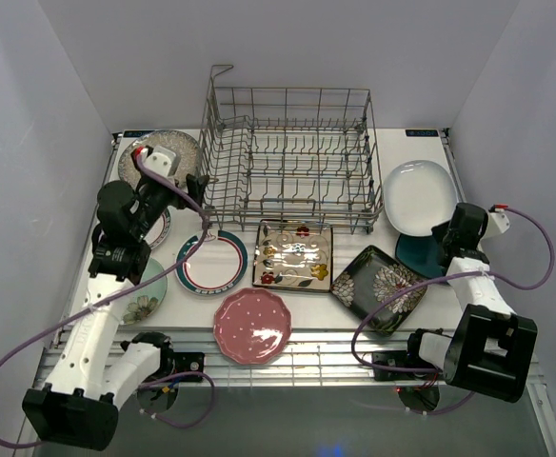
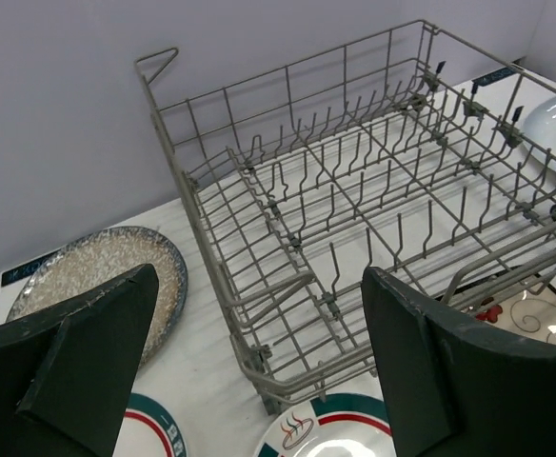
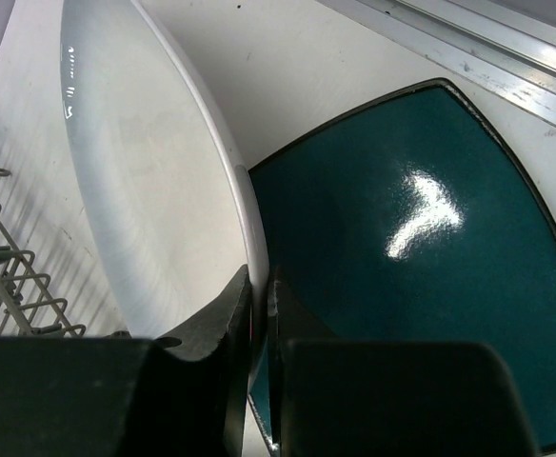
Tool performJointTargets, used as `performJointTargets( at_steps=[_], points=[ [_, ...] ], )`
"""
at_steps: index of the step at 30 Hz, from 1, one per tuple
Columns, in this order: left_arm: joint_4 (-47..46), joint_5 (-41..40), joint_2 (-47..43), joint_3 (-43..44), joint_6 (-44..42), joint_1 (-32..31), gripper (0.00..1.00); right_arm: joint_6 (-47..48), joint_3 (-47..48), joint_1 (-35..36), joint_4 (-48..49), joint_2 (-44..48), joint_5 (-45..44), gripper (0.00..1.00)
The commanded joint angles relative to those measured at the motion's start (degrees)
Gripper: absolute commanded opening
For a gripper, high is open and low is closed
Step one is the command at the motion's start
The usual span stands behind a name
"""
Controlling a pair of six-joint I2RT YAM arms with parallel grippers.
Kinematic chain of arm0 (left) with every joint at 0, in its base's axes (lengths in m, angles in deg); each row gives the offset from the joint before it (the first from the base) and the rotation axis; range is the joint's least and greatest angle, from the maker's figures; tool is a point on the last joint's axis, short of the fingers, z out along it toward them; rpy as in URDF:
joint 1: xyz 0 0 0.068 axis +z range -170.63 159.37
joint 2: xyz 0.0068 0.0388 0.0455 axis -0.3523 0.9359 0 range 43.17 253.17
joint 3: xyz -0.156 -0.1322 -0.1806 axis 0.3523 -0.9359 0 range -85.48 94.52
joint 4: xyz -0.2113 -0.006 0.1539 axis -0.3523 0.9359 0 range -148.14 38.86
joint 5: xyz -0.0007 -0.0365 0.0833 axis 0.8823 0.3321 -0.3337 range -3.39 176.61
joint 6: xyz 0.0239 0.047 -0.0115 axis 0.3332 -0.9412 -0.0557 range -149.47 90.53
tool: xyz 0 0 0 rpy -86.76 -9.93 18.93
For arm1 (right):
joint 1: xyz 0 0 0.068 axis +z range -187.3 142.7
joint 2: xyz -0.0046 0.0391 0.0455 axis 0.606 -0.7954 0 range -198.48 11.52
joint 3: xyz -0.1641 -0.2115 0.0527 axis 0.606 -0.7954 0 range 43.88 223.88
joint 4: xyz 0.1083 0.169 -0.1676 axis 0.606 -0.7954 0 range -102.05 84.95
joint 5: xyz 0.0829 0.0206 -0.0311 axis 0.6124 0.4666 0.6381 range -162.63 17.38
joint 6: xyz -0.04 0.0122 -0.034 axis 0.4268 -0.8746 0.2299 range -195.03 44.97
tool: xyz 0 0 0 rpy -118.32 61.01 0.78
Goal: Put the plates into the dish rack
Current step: Pick up the plate from the corner of the board.
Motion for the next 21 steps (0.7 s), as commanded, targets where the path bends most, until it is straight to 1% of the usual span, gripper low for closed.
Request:
performJointTargets(
  at_steps=[1, 2, 3, 4, 5, 6, 7, 9, 12, 14, 15, 17, 19, 21],
  points=[
    [4.82, 0.75, 4.84, 7.56, -3.41, -4.32, 0.98, -0.84, 0.80, 0.16, 8.83, 5.14, 0.14, 0.08],
    [5.17, -2.91, 6.26, 8.98, -4.29, -6.08, 0.98, -0.66, 0.02, 0.24, 8.91, 5.67, 0.15, 0.08],
    [5.35, -5.56, 7.66, 10.22, -5.34, -10.27, 0.98, -0.66, -0.25, 0.16, 9.00, 6.54, 0.32, 0.08],
    [5.79, -8.37, 9.16, 11.53, -7.79, -12.49, 0.98, -0.49, -0.52, 0.24, 8.92, 6.99, 0.67, 0.08],
    [6.14, -14.32, 12.39, 14.07, -9.03, -15.03, 0.98, -0.31, -0.87, 0.25, 9.00, 7.34, 1.02, 0.08],
    [6.40, -16.46, 13.99, 15.31, -10.09, -19.84, 0.98, -0.14, -0.87, 0.16, 8.92, 7.95, 1.20, 0.08],
    [6.93, -19.88, 15.57, 16.46, -11.84, -22.07, 0.98, 0.13, -0.96, 0.16, 8.83, 8.13, 1.63, 0.08],
    [7.46, -24.20, 19.88, 19.45, -12.64, -25.85, 0.98, 0.48, -1.04, 0.16, 8.13, 8.66, 1.81, 0.08],
    [8.16, -25.88, 25.49, 22.88, -13.70, -32.87, 0.98, 0.66, -1.39, 0.25, 7.25, 9.36, 2.34, 0.08],
    [7.81, -26.76, 28.32, 24.55, -15.44, -35.09, 0.98, 0.74, -1.57, 0.25, 7.07, 9.89, 2.69, 0.08],
    [6.77, -28.60, 30.68, 26.03, -16.15, -37.53, 0.98, 0.74, -1.66, 0.33, 7.16, 9.98, 2.87, 0.08],
    [5.88, -28.88, 32.37, 27.36, -17.56, -39.13, 0.98, 1.01, -1.05, 0.25, 6.37, 9.81, 3.13, 0.08],
    [6.23, -26.52, 34.65, 30.25, -18.44, -40.63, 0.98, 1.27, 0.44, 0.25, 4.10, 9.19, 4.01, 0.08],
    [6.58, -26.07, 36.32, 32.10, -19.23, -42.29, 0.98, 1.45, 1.24, 0.25, 2.94, 8.75, 4.71, 0.08]
  ],
)
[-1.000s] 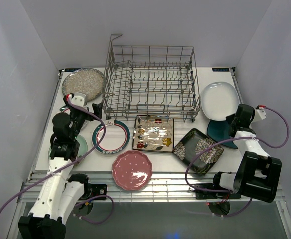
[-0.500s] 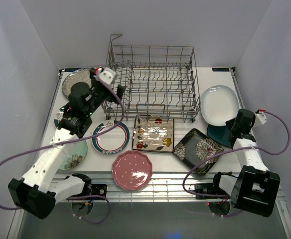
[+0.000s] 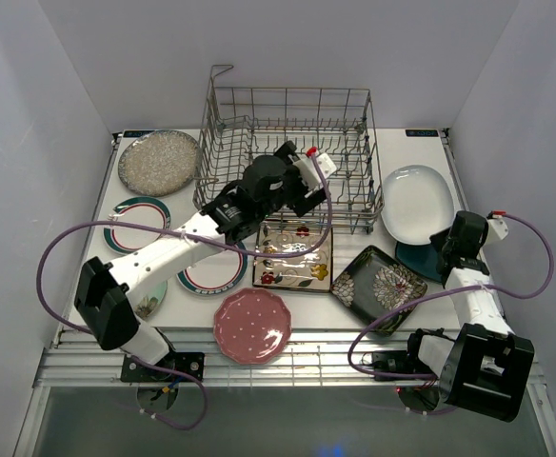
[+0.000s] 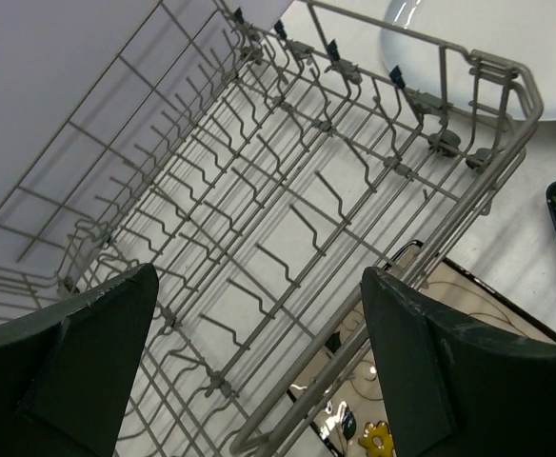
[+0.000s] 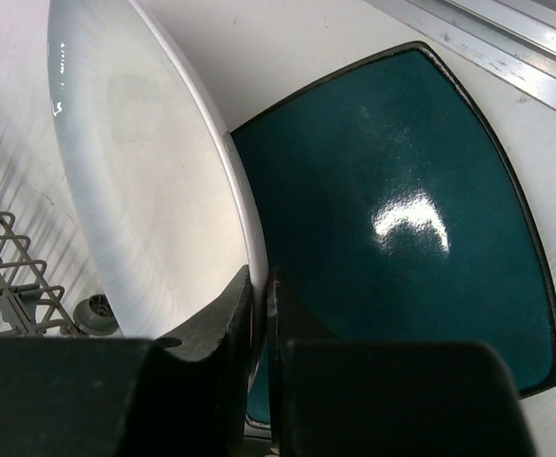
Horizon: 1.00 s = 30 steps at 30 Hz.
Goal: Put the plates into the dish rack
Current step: Pick up the plate from the corner of the board.
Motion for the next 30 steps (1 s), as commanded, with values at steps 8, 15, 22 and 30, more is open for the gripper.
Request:
performJointTargets(
  at_steps=[8, 15, 22, 30],
  points=[
    [0.53, 0.19, 4.84, 7.67, -5.00, -7.53, 0.98, -0.91, 4.89, 0.27, 3.63, 4.78, 3.82, 0.08],
    [-3.41, 0.54, 6.07, 4.07, -7.28, -14.03, 0.98, -1.18, 6.91, 0.27, -2.95, 7.16, 4.53, 0.08],
    [-6.76, -1.39, 9.14, 4.68, -6.93, -16.41, 0.98, -0.91, 7.18, 0.27, -5.96, 10.06, 5.32, 0.08],
    [-10.89, -0.43, 13.10, 4.60, -7.10, -17.91, 0.98, -1.70, 7.70, 0.27, -11.13, 12.43, 5.05, 0.08]
  ],
)
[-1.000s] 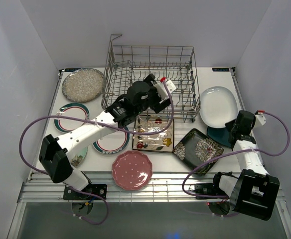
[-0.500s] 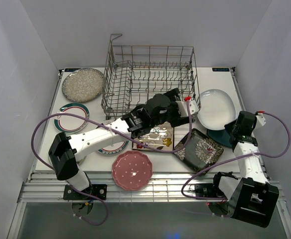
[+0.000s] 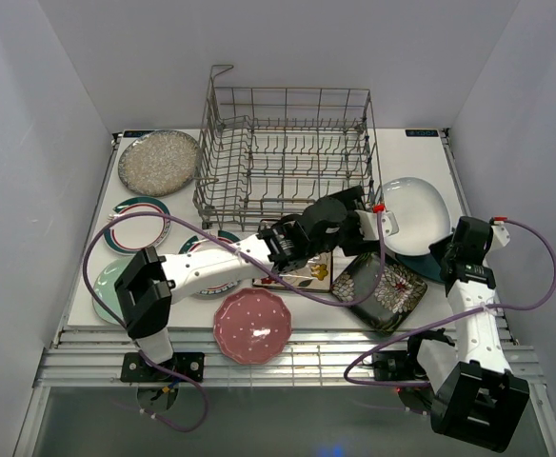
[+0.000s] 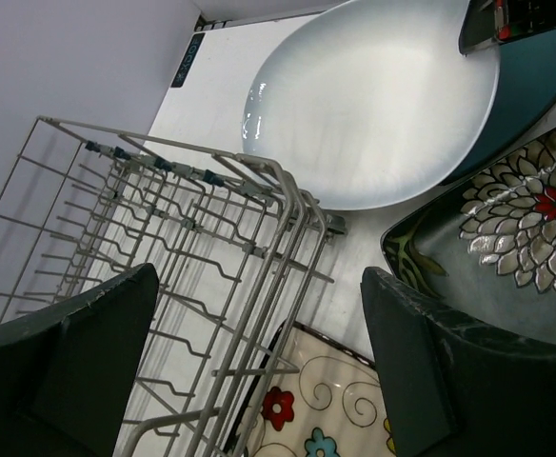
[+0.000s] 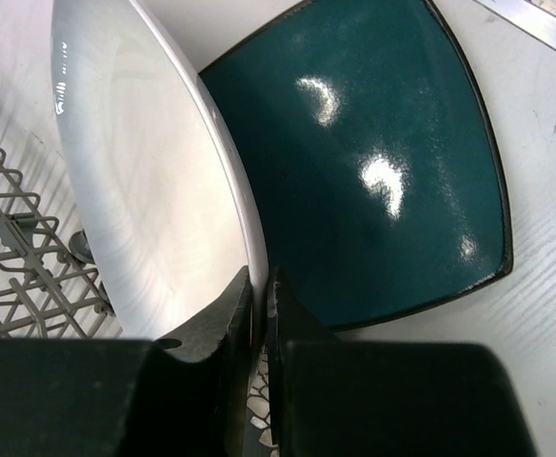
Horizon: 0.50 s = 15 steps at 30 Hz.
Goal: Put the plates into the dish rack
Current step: Pick up the plate from the corner of the board.
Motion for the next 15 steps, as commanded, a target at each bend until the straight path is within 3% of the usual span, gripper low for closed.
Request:
performJointTargets(
  at_steps=[1, 15],
  points=[
    [-3.35, 1.43, 0.82, -0.04, -0.81, -1.06, 0.98, -2.40, 5.78, 0.22, 4.49, 2.23, 1.86, 0.08],
    [-8.80, 5.21, 4.33, -3.65, -2.39, -4.22, 0.98, -4.60, 7.63, 0.22, -3.08, 7.85, 3.09, 0.08]
  ],
)
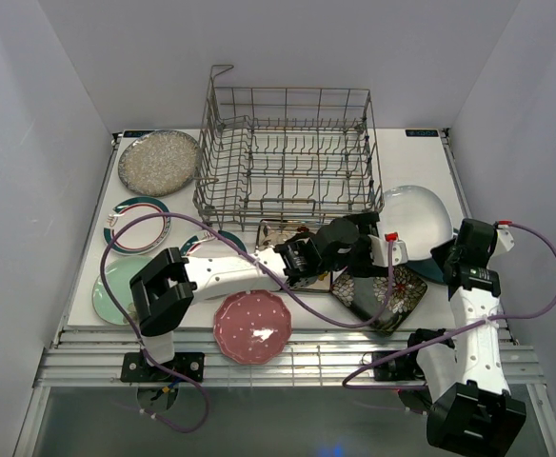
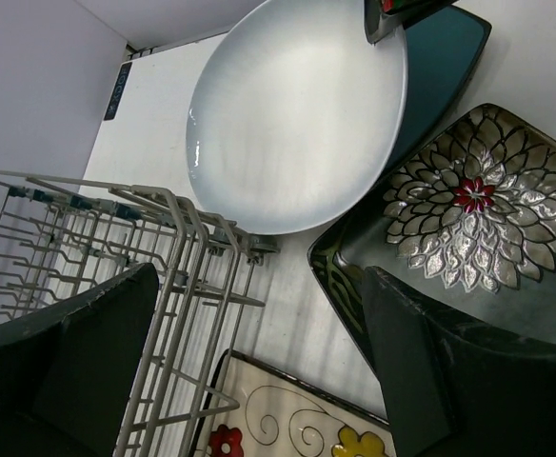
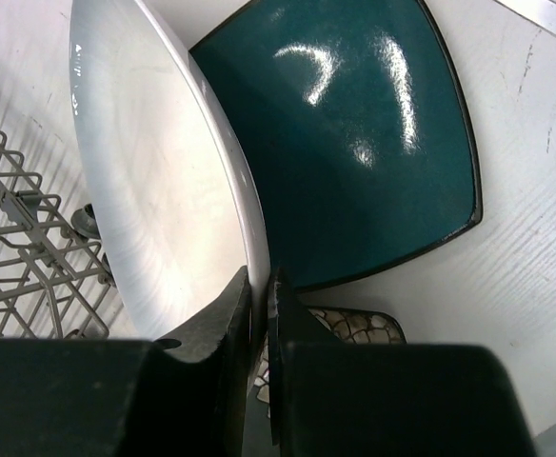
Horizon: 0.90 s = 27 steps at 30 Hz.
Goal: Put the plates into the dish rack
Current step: Pick up the plate from the corner of the board.
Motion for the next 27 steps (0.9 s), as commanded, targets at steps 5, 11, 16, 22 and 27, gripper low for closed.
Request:
performJointTargets(
  at_steps=[5, 11, 16, 22, 27],
  points=[
    [-4.31, 2.36, -0.03, -1.57, -2.27, -2.61, 0.98, -3.51, 4.99, 0.35, 5.33, 5.36, 3.93, 0.08],
    [-6.51, 3.05, 2.33, -1.49, -3.77, -4.37, 0.98, -3.42, 5.51, 0.27, 4.18, 6.42, 4.63, 0.08],
    [-6.60, 5.17, 4.79, -1.14, -4.38, -5.51, 0.98, -3.42, 5.51, 0.27, 3.57, 7.65, 4.89, 0.08],
    [-6.51, 4.46, 9.54, 2.38, -3.33, -6.31, 0.95, -3.25, 5.78, 0.35, 2.78, 8.97, 5.33, 0.08],
    [-6.60, 5.08, 12.18, 4.92, -4.03, -6.31, 0.92, -3.07, 5.43, 0.27, 2.51, 9.94, 5.95, 0.08]
  ],
)
